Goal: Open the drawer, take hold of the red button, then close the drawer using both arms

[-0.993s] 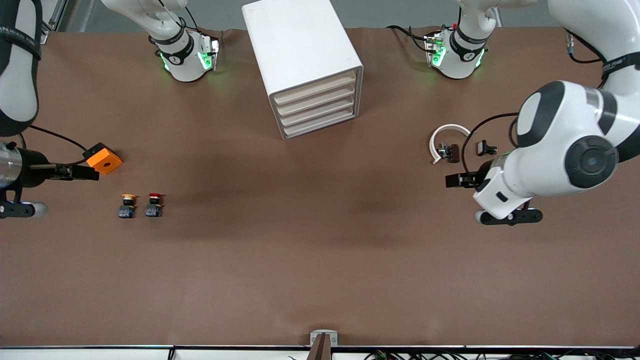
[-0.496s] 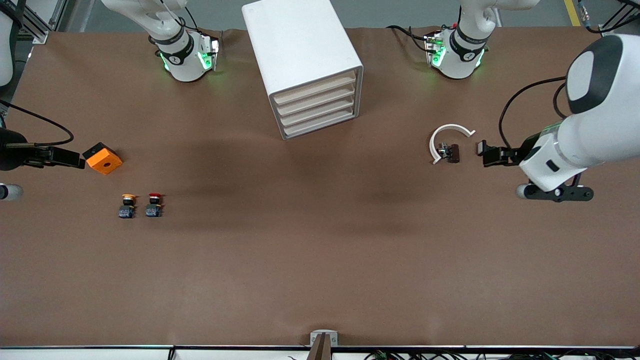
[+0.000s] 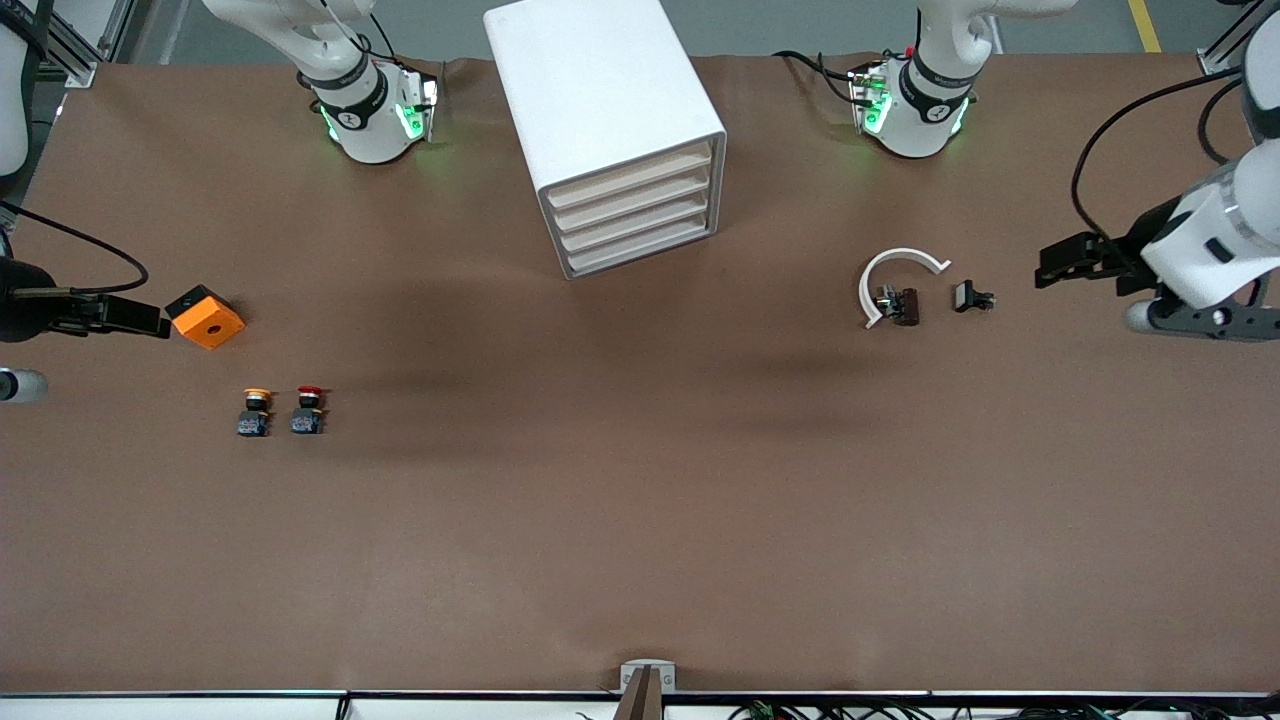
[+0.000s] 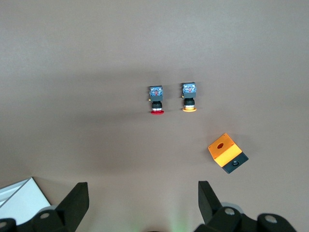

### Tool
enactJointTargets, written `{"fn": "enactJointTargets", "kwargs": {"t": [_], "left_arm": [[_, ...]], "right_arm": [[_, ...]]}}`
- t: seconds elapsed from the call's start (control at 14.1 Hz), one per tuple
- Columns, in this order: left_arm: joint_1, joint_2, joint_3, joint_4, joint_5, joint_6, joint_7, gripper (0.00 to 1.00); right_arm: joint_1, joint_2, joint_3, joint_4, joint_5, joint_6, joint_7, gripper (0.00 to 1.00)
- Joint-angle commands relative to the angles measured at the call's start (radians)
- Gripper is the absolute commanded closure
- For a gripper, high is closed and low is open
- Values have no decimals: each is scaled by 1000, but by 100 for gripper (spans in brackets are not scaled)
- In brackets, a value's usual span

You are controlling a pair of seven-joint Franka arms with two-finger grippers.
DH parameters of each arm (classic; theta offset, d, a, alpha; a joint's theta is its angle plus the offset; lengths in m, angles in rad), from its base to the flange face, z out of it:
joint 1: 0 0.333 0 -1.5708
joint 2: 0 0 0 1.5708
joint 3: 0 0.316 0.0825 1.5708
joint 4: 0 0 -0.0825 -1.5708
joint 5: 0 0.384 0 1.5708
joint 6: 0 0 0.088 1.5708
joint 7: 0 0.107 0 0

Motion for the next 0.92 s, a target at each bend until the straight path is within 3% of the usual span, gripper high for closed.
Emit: {"fn": "enactJointTargets", "kwargs": {"t": [0.0, 0.57, 0.85], "left_arm": [[83, -35, -106, -36, 22, 32, 8, 0], [74, -35, -107, 27, 42, 30, 4, 0], [74, -40, -112, 36, 74, 27, -10, 0]], "right_arm": [[-14, -10, 11, -3, -14, 0, 18, 0], [-14, -9, 11, 46, -32, -9, 18, 0], [-8, -71, 14, 47, -38, 1, 21, 0]]}}
